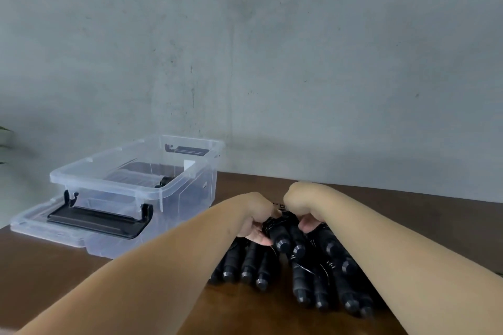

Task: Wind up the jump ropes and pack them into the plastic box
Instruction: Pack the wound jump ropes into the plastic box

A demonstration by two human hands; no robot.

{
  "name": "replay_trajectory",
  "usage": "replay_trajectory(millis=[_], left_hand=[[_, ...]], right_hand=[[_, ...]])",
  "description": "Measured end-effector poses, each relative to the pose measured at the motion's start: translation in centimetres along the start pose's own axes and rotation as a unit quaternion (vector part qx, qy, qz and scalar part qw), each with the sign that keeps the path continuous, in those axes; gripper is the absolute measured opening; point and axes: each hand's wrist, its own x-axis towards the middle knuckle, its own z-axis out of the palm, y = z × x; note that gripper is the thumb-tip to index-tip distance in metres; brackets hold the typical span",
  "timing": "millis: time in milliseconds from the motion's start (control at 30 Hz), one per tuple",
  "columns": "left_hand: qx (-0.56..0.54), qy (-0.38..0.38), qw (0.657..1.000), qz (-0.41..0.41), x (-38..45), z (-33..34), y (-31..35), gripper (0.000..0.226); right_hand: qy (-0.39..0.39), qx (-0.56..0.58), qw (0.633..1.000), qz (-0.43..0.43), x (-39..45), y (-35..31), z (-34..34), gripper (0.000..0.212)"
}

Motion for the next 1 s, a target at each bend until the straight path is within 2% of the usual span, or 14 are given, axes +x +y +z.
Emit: replay_trajectory(millis=[100, 167, 200, 400, 500, 567, 667, 800, 1000], left_hand=[[-0.019, 0.01, 1.0, 0.02, -0.2, -0.2, 0.6, 0.01], [-0.022, 0.024, 0.999, 0.04, -0.4, -0.4, 1.4, 0.01], [-0.017, 0.032, 0.998, 0.053, -0.6, -0.6, 1.9, 0.01], [0.058, 0.124, 0.977, 0.164, -2.2, -1.8, 5.3, 0.006], [0.039, 0.141, 0.967, 0.207, -2.8, -2.6, 6.8, 0.02], [0.035, 0.163, 0.957, 0.238, -3.4, -3.4, 7.9, 0.018], [0.027, 0.191, 0.946, 0.261, -4.4, -5.0, 9.3, 0.01], [0.026, 0.248, 0.926, 0.282, -6.1, -8.5, 10.5, 0.015], [0.029, 0.309, 0.922, 0.232, -7.6, -16.5, 10.7, 0.015]], right_hand=[[0.023, 0.178, 0.983, 0.03, 0.6, 0.5, -0.6, 0.022], [0.023, 0.244, 0.969, 0.023, 0.7, 0.4, -1.3, 0.011], [0.021, 0.267, 0.963, 0.017, 0.8, 0.3, -1.7, 0.007], [0.05, 0.33, 0.942, -0.02, 0.5, -0.9, -4.1, 0.012], [0.029, 0.389, 0.919, -0.061, -0.3, -2.3, -5.5, 0.015], [0.038, 0.396, 0.912, -0.096, -0.8, -3.5, -6.4, 0.007], [0.08, 0.401, 0.901, -0.142, -1.3, -5.4, -7.4, 0.014], [0.093, 0.407, 0.89, -0.182, -1.0, -9.2, -8.0, 0.012], [0.067, 0.366, 0.89, -0.263, 1.0, -17.0, -7.5, 0.012]])
